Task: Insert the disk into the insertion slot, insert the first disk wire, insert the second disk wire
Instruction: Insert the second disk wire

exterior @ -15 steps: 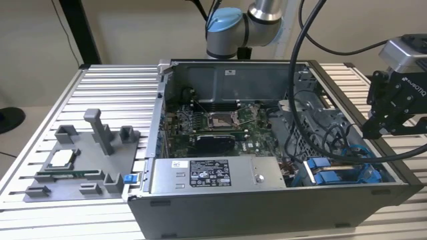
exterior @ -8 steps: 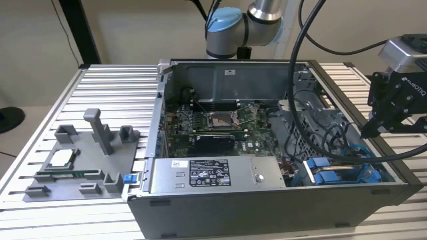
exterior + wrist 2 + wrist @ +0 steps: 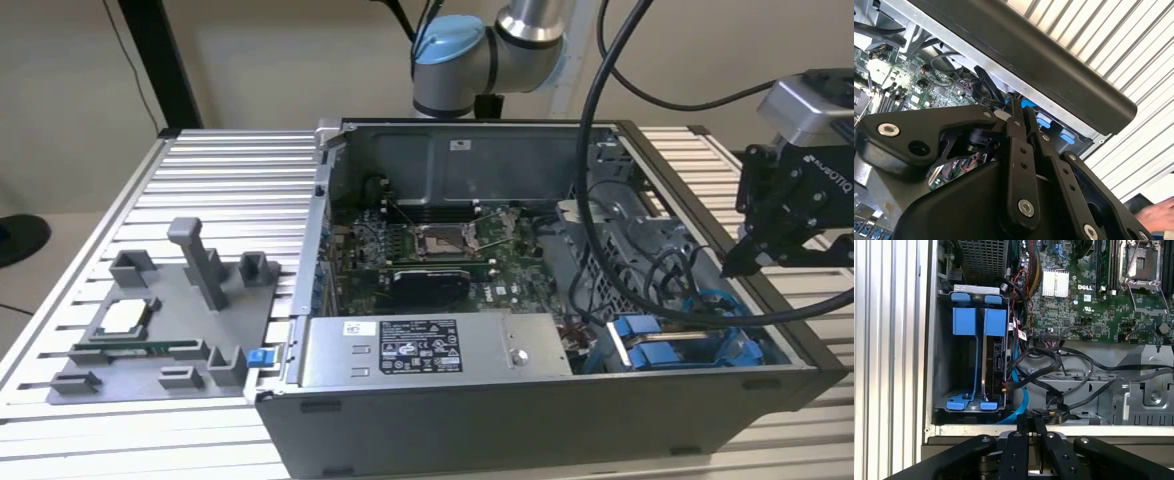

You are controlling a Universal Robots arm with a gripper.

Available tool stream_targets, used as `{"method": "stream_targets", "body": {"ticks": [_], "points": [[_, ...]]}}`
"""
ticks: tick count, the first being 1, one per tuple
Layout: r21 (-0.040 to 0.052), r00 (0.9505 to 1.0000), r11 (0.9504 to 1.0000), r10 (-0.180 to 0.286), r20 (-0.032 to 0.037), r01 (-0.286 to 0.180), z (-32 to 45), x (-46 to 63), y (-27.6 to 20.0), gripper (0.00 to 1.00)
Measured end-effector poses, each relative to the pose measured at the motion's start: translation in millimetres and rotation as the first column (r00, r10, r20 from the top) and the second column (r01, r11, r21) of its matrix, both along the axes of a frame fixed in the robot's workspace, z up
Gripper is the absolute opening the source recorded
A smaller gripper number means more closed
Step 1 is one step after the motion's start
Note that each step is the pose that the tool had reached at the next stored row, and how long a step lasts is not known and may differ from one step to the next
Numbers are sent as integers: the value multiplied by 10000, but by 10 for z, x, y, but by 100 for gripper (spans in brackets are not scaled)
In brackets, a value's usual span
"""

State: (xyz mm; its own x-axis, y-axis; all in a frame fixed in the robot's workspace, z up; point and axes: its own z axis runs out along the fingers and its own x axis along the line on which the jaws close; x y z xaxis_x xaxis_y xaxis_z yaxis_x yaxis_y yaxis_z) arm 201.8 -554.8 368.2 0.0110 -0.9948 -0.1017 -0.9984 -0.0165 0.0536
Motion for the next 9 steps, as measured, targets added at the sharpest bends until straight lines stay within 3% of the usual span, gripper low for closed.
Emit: {"method": "stream_targets", "body": {"ticks": [9], "points": [[-2, 10000, 10000, -1, 0, 1, 58, -7, 0, 0]]}}
